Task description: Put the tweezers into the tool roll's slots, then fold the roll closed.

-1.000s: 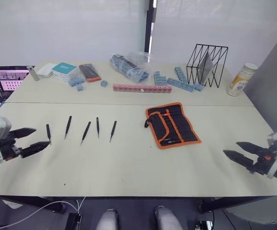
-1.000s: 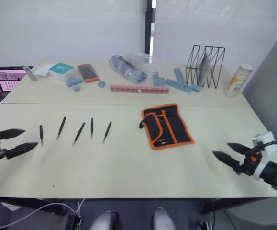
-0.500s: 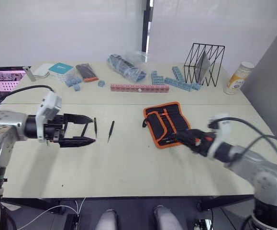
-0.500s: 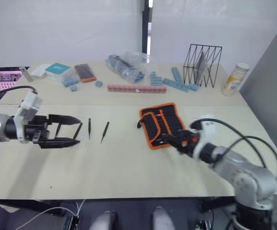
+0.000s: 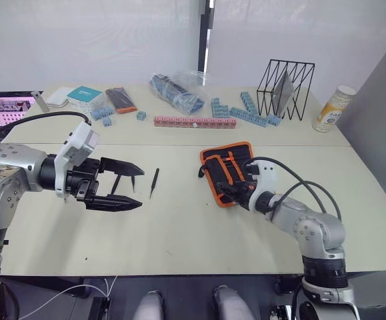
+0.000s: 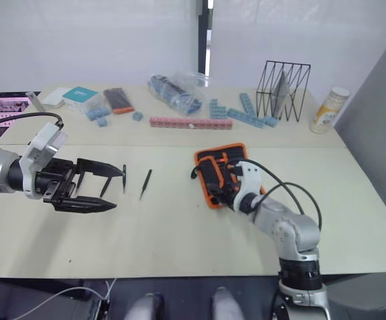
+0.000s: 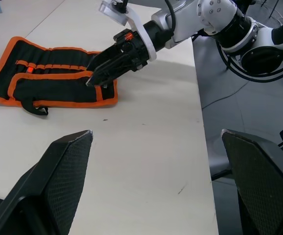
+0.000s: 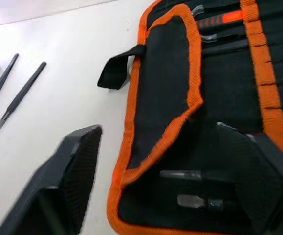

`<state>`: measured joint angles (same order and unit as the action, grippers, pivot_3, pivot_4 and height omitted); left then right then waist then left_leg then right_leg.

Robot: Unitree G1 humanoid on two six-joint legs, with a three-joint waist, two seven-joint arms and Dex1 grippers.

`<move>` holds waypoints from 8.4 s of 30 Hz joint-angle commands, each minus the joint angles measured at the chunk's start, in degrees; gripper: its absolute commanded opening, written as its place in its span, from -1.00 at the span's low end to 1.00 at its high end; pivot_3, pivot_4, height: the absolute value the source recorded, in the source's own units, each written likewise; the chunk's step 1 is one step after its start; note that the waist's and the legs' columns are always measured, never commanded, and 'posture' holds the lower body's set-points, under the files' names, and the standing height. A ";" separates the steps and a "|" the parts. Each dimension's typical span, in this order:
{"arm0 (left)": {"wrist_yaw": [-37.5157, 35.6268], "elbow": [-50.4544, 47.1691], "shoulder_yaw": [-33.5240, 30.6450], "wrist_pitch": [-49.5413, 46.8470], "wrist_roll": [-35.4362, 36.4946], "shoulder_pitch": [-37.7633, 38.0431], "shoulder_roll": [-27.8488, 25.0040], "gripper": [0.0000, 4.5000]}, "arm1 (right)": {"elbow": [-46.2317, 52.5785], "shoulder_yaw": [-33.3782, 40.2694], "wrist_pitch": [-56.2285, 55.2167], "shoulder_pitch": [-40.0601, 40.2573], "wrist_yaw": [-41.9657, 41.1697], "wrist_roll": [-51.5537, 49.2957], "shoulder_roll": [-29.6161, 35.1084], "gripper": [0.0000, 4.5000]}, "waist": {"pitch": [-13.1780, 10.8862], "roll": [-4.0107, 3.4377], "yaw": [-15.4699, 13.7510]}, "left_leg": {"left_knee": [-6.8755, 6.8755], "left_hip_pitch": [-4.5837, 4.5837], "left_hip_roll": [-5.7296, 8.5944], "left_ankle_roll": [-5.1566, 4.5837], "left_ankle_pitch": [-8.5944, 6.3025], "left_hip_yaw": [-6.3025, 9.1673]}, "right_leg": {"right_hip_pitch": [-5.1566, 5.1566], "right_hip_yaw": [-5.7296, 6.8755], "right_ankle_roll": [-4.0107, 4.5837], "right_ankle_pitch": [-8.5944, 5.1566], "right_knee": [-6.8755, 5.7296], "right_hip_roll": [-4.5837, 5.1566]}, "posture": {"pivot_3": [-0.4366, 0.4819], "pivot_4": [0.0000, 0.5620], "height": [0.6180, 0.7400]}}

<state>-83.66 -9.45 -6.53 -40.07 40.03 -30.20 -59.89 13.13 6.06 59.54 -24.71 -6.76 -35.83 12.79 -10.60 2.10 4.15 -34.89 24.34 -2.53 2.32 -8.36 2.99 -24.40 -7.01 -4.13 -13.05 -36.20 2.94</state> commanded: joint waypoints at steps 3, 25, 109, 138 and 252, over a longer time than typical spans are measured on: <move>0.22 -1.37 -2.24 1.05 0.76 1.35 -0.89 1.00 | 0.00 0.12 -1.70 -1.74 0.32 1.54 -1.75 -0.15 | 0.00 -0.01 -0.01 | 0.01 0.01 -0.08 0.00 0.00 0.01 | -0.01 -0.02 0.03 0.02 0.00 -0.10 | -0.05 -0.47 1.00; -5.59 11.49 10.78 19.79 -14.25 -7.66 5.47 1.00 | 6.44 -15.44 -4.93 1.12 -20.71 2.73 6.17 -0.98 | -0.01 -0.01 -0.34 | -0.03 0.08 -0.30 0.00 0.00 0.14 | -0.03 -0.07 0.44 -0.07 0.02 -0.45 | -0.05 -0.47 1.00; 35.46 81.53 27.64 88.92 -65.68 -33.81 30.40 -0.99 | 5.44 -21.38 -9.03 1.48 -24.04 13.96 10.81 -1.00 | 0.01 0.03 -0.85 | -0.33 0.31 -0.17 -0.01 0.00 0.35 | 0.01 -0.09 0.00 0.19 -0.10 -0.48 | -0.05 -0.47 1.00; 1.62 55.85 3.94 39.65 -26.94 -27.23 33.42 0.75 | 11.27 -4.87 -2.36 0.40 -25.08 -1.30 8.99 0.33 | 0.01 0.02 -0.19 | -0.44 0.11 -0.18 -0.01 0.00 0.40 | 0.03 -0.07 0.09 0.03 -0.64 -0.49 | -0.05 -0.47 1.00; 26.66 19.04 -31.45 38.05 -13.57 34.80 16.82 0.99 | -19.16 -5.01 -38.27 -3.67 -52.31 12.13 20.98 1.00 | 0.61 0.19 0.16 | 0.13 -0.20 -0.33 0.04 -0.02 0.11 | -0.12 -0.11 0.87 -0.50 -0.47 -0.42 | -0.05 -0.47 1.00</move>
<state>-58.84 12.93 -32.92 -1.91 24.59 3.07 -43.05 -5.83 0.35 22.51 -27.19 -57.79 -23.58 33.01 -9.99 2.29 4.31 -34.74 24.13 -2.90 2.38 -8.38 3.03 -24.54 -7.12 -3.20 -13.57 -36.63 2.55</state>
